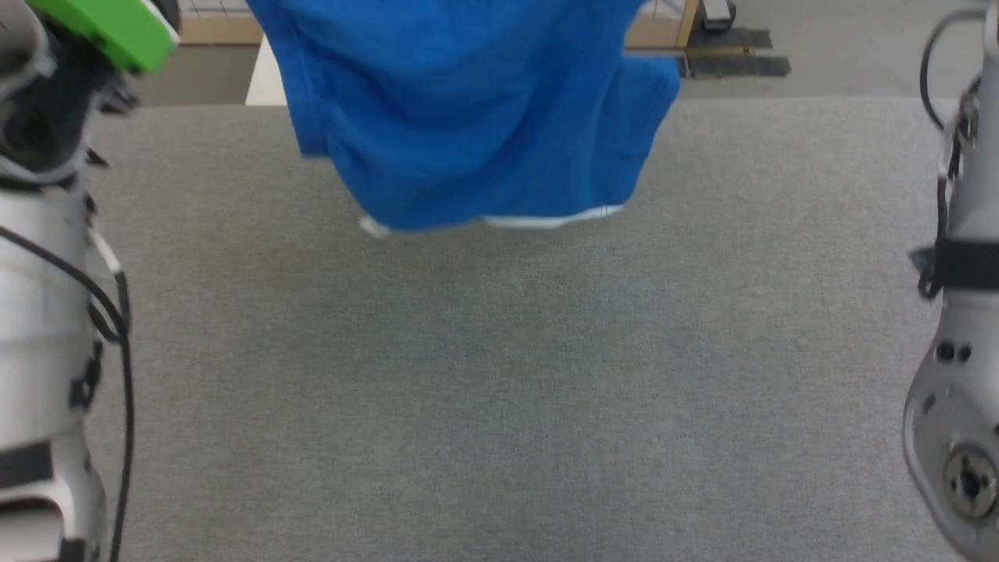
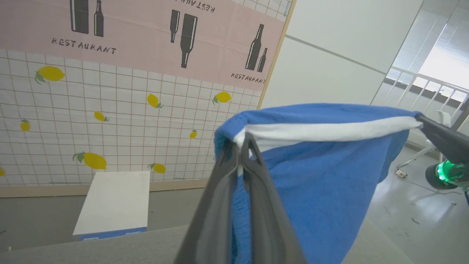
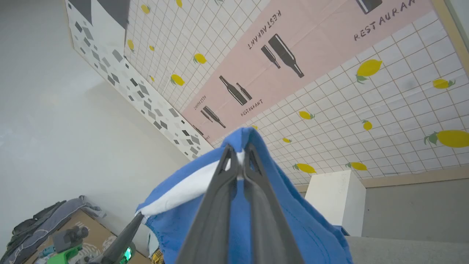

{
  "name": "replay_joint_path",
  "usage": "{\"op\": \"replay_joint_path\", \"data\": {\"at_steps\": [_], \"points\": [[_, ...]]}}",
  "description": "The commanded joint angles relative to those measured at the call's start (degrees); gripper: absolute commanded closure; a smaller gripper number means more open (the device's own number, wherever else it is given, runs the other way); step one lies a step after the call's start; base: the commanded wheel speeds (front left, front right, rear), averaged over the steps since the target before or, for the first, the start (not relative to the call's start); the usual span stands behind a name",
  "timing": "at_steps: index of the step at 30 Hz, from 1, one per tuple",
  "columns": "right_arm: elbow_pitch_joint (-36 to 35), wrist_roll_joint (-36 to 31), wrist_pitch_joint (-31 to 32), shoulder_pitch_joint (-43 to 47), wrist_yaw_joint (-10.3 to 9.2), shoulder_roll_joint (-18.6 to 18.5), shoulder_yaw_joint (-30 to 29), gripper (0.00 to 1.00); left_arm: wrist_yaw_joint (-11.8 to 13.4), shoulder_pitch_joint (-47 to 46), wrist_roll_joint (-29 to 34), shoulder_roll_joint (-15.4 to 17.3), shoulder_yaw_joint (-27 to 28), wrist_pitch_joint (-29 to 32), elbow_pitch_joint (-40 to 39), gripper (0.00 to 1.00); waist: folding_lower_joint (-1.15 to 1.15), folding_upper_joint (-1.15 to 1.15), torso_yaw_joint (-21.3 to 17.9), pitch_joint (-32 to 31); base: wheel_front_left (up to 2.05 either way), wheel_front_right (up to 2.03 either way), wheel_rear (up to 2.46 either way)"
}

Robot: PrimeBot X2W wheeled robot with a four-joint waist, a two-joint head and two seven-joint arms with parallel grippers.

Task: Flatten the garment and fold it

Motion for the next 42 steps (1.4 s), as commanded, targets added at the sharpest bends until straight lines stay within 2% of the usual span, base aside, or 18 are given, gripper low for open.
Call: {"op": "replay_joint_path", "data": {"at_steps": [1, 9, 13, 17, 20, 24, 30, 34, 37, 39, 42], "points": [[3.07, -0.98, -1.33, -3.25, -0.08, -0.08, 0.66, 1.00, -0.01, -2.65, 0.36, 0.80, 0.18, -0.36, 1.70, 1.00, 0.00, 0.00, -1.42, 3.48, 0.00, 0.00, 0.00], [25.73, -8.95, -13.42, -23.80, -0.08, -0.08, 6.69, 1.00, -0.16, -16.89, 4.26, 2.56, 0.07, -5.72, 14.11, 1.00, 0.00, 0.00, -3.13, 11.40, 0.00, 0.00, 0.00], [35.52, -9.85, -18.69, -32.53, -0.08, -0.08, 9.52, 1.00, -0.31, -21.18, 5.78, 2.55, -0.99, -10.18, 18.52, 1.00, 0.00, 0.00, -3.24, 14.02, 0.00, 0.00, 0.00], [41.23, -7.40, -20.94, -37.02, -0.08, -0.08, 13.23, 1.00, -0.43, -21.64, 5.94, 2.69, -3.97, -12.99, 22.15, 1.00, 0.00, 0.00, -2.92, 15.41, 0.00, 0.00, 0.00], [42.72, -5.67, -21.46, -35.39, -0.08, -0.08, 16.33, 1.00, -0.45, -19.50, 4.11, 2.89, -7.01, -15.56, 22.91, 1.00, 0.00, 0.00, -2.63, 15.53, 0.00, 0.00, 0.00], [43.05, -2.35, -21.44, -29.18, -0.08, -0.08, 19.18, 1.00, -0.46, -14.51, 0.48, 2.81, -12.42, -18.85, 22.94, 1.00, 0.00, 0.00, -1.76, 14.54, 0.00, 0.00, 0.00], [36.73, 1.53, -21.88, -13.23, -0.08, -0.08, 23.55, 1.00, -0.46, -2.51, -5.72, 3.44, -20.35, -24.33, 17.27, 1.00, 0.00, 0.00, -0.97, 10.93, 0.00, 0.00, 0.00], [28.89, 1.15, -22.48, 1.14, -0.08, -1.08, 25.69, 1.00, -0.46, 6.41, -8.50, 4.85, -24.12, -28.36, 13.71, 1.00, 0.00, 0.00, -1.18, 7.20, 0.00, 0.00, 0.00], [20.87, -1.72, -22.35, 14.34, -0.08, -4.07, 27.90, 1.00, -0.47, 14.26, -9.57, 5.75, -26.19, -31.19, 11.85, 1.00, 0.00, 0.00, -1.58, 3.78, 0.00, 0.00, 0.00], [15.09, -2.72, -21.46, 23.32, -0.08, -5.72, 27.47, 1.00, -0.25, 19.75, -9.74, 5.84, -27.30, -32.51, 11.07, 1.00, 0.00, 0.00, -1.87, 1.50, 0.00, 0.00, 0.00], [5.51, -4.84, -17.95, 36.25, -0.08, -7.86, 25.74, 1.00, 1.39, 27.23, -10.29, 5.89, -28.16, -34.16, 9.73, 1.00, 0.00, 0.00, -2.38, -1.23, 0.00, 0.00, 0.00]]}}
